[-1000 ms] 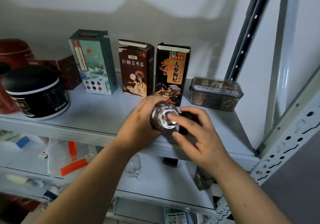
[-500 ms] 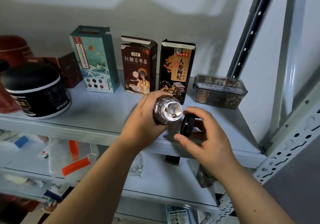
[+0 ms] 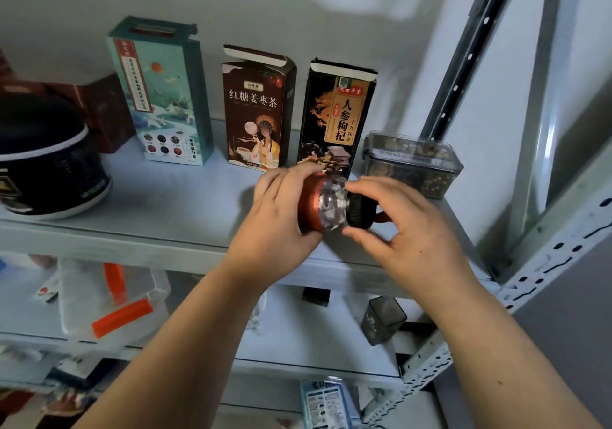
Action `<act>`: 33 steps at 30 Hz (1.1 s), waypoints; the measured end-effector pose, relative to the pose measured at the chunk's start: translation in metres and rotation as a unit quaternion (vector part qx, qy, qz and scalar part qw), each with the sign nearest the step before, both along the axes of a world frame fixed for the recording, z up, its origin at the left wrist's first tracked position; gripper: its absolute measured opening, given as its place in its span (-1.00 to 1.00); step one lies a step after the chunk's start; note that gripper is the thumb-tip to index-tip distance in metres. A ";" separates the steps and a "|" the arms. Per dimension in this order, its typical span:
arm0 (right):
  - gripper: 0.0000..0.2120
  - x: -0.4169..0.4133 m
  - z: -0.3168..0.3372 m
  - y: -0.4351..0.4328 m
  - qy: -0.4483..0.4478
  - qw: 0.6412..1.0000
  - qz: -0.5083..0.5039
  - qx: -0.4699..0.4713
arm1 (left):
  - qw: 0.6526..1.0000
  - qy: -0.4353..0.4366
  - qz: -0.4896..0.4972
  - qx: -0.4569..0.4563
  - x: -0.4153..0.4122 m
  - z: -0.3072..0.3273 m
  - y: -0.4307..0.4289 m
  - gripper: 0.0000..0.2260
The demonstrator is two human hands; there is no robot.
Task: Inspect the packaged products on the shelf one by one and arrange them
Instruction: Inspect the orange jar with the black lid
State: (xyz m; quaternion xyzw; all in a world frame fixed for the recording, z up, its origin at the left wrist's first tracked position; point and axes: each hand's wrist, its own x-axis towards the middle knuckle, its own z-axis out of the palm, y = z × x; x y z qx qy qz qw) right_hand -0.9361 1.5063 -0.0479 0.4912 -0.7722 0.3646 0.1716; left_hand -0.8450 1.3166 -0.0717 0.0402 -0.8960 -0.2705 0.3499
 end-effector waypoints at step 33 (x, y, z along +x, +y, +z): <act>-0.41 0.038 0.016 0.001 -0.099 0.971 -0.168 0.136 | 0.998 -0.012 -0.056 0.009 0.004 0.001 -0.003 -0.28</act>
